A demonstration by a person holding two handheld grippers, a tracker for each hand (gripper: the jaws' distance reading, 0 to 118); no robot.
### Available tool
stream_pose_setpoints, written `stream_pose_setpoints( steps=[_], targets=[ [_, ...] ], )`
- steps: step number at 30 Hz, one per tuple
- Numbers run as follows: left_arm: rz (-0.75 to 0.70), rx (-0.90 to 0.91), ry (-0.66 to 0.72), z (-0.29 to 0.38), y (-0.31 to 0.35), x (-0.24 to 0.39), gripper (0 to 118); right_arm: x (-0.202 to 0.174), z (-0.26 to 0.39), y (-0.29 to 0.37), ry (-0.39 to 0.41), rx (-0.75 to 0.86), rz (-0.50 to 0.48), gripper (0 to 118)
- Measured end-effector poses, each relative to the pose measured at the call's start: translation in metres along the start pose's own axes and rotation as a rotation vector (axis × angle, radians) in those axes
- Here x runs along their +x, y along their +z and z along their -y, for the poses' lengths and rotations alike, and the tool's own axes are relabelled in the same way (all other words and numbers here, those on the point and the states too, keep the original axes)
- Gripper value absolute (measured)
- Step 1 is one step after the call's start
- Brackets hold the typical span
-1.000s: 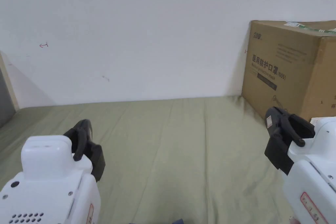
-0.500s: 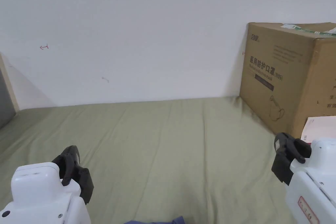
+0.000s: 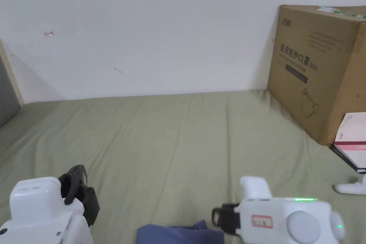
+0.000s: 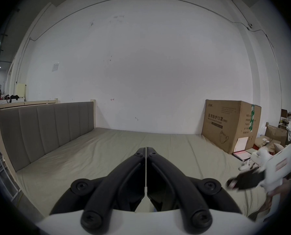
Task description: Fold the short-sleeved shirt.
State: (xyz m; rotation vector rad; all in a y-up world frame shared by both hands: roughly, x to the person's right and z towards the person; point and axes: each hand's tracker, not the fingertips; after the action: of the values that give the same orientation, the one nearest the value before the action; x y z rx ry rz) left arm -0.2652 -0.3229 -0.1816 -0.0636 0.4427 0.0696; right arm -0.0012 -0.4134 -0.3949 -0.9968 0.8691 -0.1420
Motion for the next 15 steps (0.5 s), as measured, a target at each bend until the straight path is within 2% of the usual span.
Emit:
stream_pose_setpoints(
  steps=[1, 4, 7, 8, 10, 13, 15],
  targets=[
    [-0.002, -0.01, -0.006, 0.004, 0.0, -0.002, 1, 0.005, 0.008, -0.019, -0.024, -0.047, -0.001, 2],
    [-0.005, -0.061, -0.021, 0.016, -0.002, -0.012, 1, 0.021, 0.025, -0.058, -0.045, -0.152, 0.081, 2],
    [0.036, -0.16, 0.01, 0.03, -0.012, -0.026, 1, 0.043, 0.04, -0.08, -0.103, -0.239, 0.086, 2],
    [0.085, -0.214, 0.032, 0.034, -0.02, -0.033, 1, 0.049, 0.041, -0.077, -0.145, -0.217, 0.053, 2],
    [0.255, -0.36, 0.139, 0.044, -0.045, -0.052, 1, 0.057, 0.041, -0.069, -0.202, -0.182, -0.003, 2],
    [0.545, -0.669, 0.438, 0.08, -0.095, -0.083, 1, 0.062, 0.042, -0.065, -0.184, -0.219, 0.01, 2],
    [0.643, -0.819, 0.634, 0.116, -0.12, -0.095, 1, 0.063, 0.041, -0.065, -0.17, -0.225, 0.003, 2]
  ],
)
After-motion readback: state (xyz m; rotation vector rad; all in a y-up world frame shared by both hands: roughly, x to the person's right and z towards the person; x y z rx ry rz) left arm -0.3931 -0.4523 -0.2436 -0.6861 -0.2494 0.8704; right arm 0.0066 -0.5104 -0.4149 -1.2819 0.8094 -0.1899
